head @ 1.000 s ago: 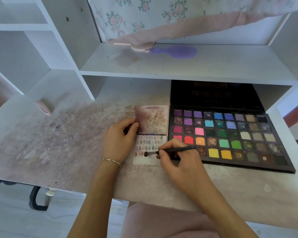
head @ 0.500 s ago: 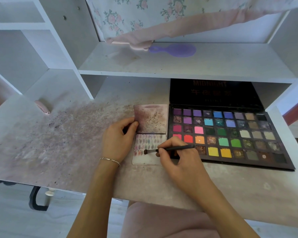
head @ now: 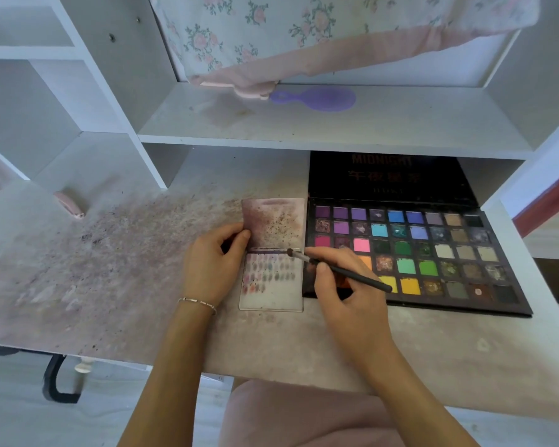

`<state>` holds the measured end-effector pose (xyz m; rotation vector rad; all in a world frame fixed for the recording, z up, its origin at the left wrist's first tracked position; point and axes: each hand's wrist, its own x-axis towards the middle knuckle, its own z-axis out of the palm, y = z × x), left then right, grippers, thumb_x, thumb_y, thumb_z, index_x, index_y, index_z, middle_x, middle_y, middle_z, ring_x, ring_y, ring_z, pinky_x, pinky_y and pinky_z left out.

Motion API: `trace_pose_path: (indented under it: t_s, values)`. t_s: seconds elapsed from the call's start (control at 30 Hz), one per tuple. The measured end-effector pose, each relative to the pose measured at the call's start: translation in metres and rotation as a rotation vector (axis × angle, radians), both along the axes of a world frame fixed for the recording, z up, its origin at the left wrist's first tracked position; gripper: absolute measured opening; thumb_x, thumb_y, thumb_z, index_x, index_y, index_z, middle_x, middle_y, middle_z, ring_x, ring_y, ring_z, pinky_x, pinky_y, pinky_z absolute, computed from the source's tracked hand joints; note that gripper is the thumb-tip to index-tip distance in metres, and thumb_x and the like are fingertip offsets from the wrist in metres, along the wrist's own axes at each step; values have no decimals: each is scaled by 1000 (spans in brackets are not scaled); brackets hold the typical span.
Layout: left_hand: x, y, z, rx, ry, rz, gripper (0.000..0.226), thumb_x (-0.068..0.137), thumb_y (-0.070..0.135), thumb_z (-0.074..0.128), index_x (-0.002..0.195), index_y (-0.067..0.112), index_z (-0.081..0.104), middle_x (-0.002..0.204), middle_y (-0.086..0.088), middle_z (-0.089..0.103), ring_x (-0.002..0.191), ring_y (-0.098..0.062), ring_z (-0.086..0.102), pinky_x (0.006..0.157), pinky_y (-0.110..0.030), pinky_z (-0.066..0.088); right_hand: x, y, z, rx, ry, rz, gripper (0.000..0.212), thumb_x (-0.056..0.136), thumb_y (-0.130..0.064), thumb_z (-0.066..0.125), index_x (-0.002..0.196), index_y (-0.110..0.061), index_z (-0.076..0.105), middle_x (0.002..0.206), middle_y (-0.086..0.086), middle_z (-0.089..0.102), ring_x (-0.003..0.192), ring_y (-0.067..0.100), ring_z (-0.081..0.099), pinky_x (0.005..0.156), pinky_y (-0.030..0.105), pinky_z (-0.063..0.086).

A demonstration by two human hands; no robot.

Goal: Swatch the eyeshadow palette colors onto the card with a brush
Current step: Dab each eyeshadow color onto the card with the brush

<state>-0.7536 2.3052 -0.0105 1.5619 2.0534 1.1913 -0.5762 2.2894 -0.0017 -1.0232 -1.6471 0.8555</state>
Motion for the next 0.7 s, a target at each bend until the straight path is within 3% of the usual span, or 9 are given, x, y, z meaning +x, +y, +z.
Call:
trace_pose_path:
  t_s: [0.1, 0.3, 0.47, 0.7]
  values:
    - [0, -1, 0, 4, 1, -6, 20, 87, 15, 56, 102, 17, 69, 88, 15, 62, 79, -5, 57, 69, -15, 42, 2, -1, -1, 18, 5, -4, 24, 84, -5, 48, 97, -20, 62, 89, -9, 59, 82, -4, 54, 69, 6, 42]
    - [-1, 0, -1, -10, -5, 10, 20, 87, 16, 56, 103, 17, 69, 90, 16, 61, 80, -4, 56, 68, -7, 36, 25, -6, 0, 40, -14, -85, 14, 85, -9, 52, 88, -21, 58, 84, -9, 56, 78, 2, 54, 66, 9, 43]
    - [-1, 0, -2, 12, -19, 18, 20, 86, 13, 57, 102, 13, 69, 92, 10, 63, 83, -8, 57, 69, -12, 37, 63, -7, 2, -19, 23, -193, 34, 84, 3, 56, 91, -31, 55, 84, -11, 61, 77, -2, 59, 63, 6, 45]
    - [0, 0, -2, -10, -5, 19, 22, 87, 14, 56, 106, 12, 67, 101, 0, 67, 86, -10, 56, 77, -23, 38, 99, -6, 0, -53, -57, -289, 35, 86, 1, 53, 82, -34, 56, 84, -12, 62, 82, -1, 59, 65, 9, 48]
